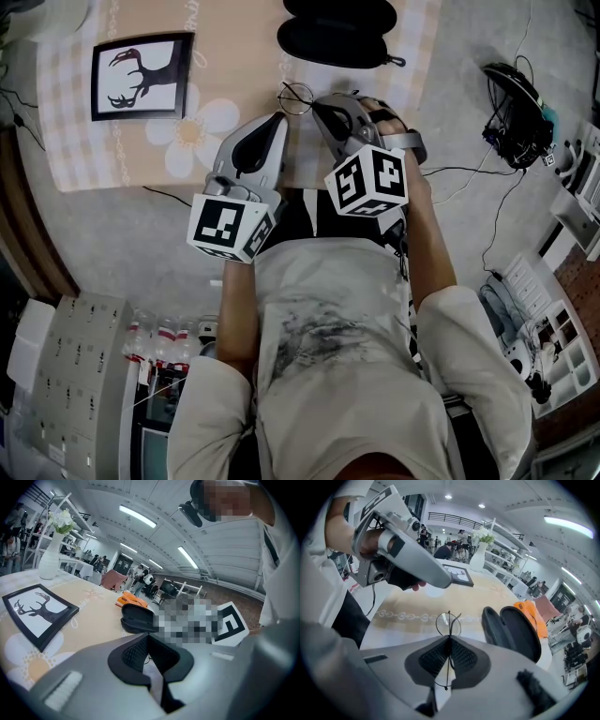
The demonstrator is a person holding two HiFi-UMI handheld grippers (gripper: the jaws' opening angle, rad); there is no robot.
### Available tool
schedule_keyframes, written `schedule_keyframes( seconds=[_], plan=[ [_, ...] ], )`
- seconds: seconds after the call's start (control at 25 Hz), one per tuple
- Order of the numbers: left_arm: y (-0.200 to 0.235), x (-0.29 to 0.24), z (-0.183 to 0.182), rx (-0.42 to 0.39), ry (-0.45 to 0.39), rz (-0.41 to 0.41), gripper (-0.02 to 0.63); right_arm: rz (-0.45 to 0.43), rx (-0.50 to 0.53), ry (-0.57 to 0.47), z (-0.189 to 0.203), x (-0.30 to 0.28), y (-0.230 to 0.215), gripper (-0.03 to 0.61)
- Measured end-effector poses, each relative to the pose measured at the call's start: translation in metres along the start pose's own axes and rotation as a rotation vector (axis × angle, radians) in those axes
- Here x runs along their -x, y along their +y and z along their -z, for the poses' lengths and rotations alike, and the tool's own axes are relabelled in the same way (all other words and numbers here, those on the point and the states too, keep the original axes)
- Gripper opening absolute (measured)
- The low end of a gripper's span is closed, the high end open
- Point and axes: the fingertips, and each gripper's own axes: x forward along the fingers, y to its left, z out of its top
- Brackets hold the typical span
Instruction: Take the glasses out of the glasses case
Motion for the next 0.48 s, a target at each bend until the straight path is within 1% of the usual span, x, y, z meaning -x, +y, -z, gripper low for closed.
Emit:
schedule_keyframes(
  seconds=[0.4, 0.48],
  plan=[
    [0.0004, 0.0005, 0.0015, 0.003, 0.002, 0.001, 0.008, -0.023, 0.002, 0.003, 0.002, -0.0022, 0.0065, 0.02],
    [0.0007, 0.0007, 0.0009, 0.002, 0.002, 0.002, 0.008, -0.03, 0.001, 0.003, 0.0019, -0.0022, 0.0075, 0.03]
  ],
)
